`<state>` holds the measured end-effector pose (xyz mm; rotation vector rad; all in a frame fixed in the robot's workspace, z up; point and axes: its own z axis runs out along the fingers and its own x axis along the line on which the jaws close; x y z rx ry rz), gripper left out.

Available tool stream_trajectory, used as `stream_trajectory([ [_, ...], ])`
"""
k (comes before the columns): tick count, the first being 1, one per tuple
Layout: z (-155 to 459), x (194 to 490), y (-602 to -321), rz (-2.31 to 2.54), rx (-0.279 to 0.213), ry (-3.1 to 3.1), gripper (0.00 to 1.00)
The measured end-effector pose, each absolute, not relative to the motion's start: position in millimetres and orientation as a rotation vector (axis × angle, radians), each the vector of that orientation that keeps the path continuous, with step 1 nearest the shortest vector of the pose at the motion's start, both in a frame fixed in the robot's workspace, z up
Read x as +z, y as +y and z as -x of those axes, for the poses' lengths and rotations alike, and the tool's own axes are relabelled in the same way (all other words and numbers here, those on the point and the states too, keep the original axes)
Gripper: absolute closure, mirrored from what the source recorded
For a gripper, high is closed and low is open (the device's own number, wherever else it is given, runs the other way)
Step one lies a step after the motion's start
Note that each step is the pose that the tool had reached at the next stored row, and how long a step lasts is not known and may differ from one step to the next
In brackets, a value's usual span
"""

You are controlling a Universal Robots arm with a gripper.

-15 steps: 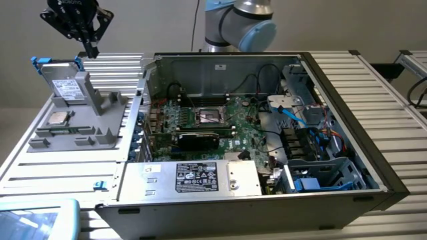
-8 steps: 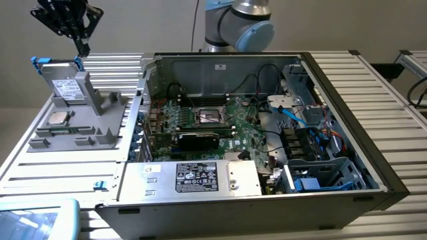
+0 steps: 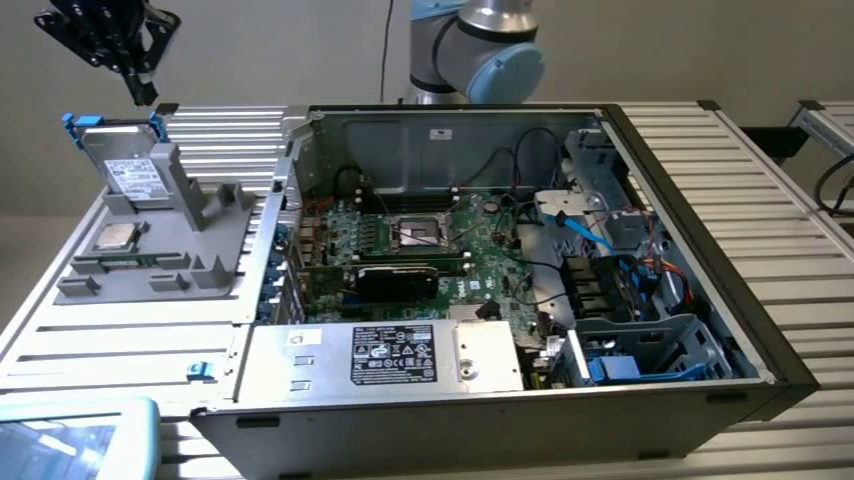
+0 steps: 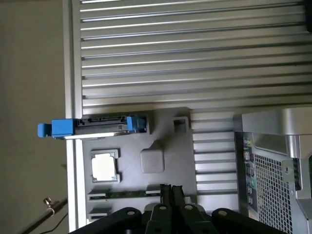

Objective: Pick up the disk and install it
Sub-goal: 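Reach for the disk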

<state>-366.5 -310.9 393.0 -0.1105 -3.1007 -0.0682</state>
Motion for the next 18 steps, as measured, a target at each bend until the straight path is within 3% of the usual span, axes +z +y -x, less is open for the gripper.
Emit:
stream_trajectory([
  [18,411.3,386.3,-276.0,0.099,-0.031,-3.102,0.89],
])
